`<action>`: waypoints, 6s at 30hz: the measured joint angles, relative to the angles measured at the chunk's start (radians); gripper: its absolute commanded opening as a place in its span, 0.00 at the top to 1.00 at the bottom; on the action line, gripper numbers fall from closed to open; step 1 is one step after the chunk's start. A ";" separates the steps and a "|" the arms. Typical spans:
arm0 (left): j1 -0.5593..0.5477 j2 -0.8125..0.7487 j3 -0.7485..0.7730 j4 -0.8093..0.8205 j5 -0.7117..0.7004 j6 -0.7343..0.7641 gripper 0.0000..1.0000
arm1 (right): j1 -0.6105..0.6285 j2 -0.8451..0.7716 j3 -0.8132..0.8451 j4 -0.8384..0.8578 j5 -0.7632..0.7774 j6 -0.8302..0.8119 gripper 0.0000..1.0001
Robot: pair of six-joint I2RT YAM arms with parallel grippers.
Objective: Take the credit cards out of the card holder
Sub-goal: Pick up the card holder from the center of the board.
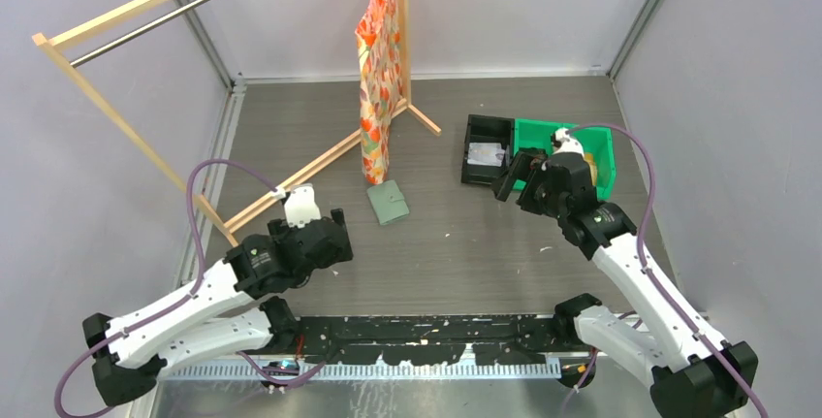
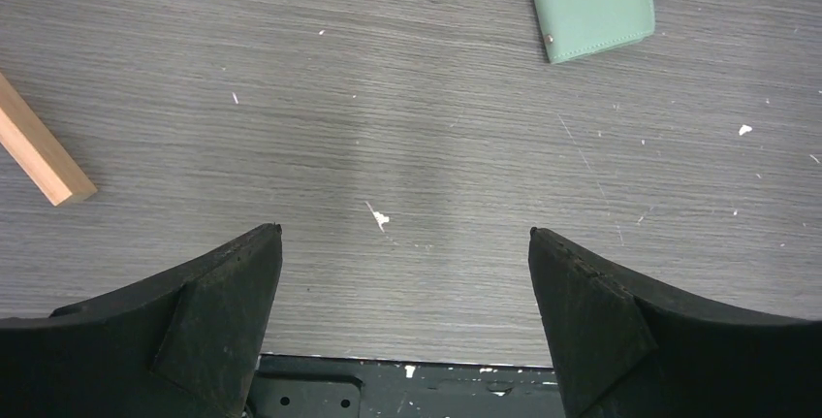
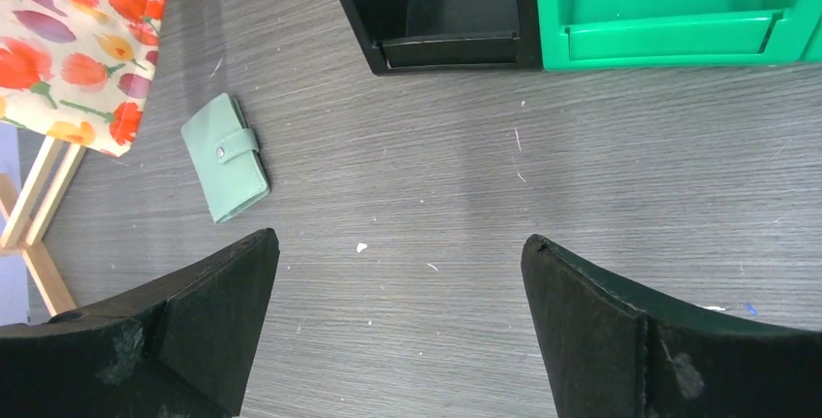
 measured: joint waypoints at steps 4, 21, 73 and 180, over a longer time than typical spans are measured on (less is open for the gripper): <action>0.000 -0.019 0.000 0.012 0.006 0.016 0.00 | 0.028 0.032 0.000 0.005 0.011 -0.011 0.00; 0.000 0.131 0.008 0.023 0.081 0.055 0.02 | 0.456 0.786 0.315 0.150 0.189 -0.055 0.00; 0.134 0.097 -0.175 0.348 0.433 0.030 0.01 | 0.454 0.671 -0.080 0.549 -0.176 0.152 0.99; 0.466 0.401 -0.562 1.604 1.260 -0.141 0.00 | 0.304 0.083 -0.582 0.957 -0.466 0.556 0.99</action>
